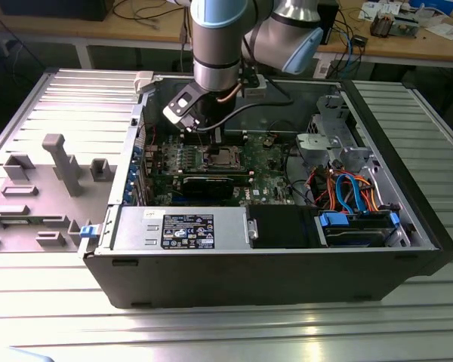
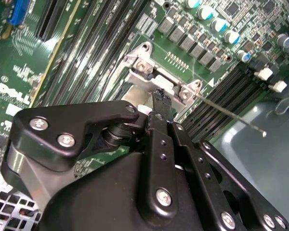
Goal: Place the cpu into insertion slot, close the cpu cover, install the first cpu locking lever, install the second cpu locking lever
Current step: 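Close the cpu cover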
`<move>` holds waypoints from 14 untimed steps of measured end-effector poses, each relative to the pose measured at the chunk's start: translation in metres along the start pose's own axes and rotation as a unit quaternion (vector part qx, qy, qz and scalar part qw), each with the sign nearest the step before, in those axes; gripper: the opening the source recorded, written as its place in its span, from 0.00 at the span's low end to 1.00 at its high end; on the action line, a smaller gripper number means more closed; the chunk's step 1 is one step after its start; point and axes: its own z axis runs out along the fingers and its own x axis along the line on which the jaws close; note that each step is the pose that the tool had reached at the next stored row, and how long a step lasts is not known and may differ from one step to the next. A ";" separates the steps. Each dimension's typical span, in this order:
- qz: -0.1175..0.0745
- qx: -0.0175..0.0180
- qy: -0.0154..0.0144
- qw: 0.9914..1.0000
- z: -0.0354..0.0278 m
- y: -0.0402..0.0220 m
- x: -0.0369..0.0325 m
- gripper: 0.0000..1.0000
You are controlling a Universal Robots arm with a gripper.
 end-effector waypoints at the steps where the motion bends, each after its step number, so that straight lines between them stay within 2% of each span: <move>1: 0.000 0.000 0.000 1.000 0.0014 -0.0008 0.0000 0.11; 5: 0.000 0.000 0.000 1.000 0.0067 -0.0015 -0.0003 0.11; 7: 0.000 0.000 0.000 1.000 0.0072 -0.0016 -0.0003 0.11; 11: 0.000 0.000 0.000 1.000 -0.0005 -0.0014 0.0001 0.11; 14: 0.000 0.000 0.000 1.000 -0.0013 -0.0013 0.0001 0.11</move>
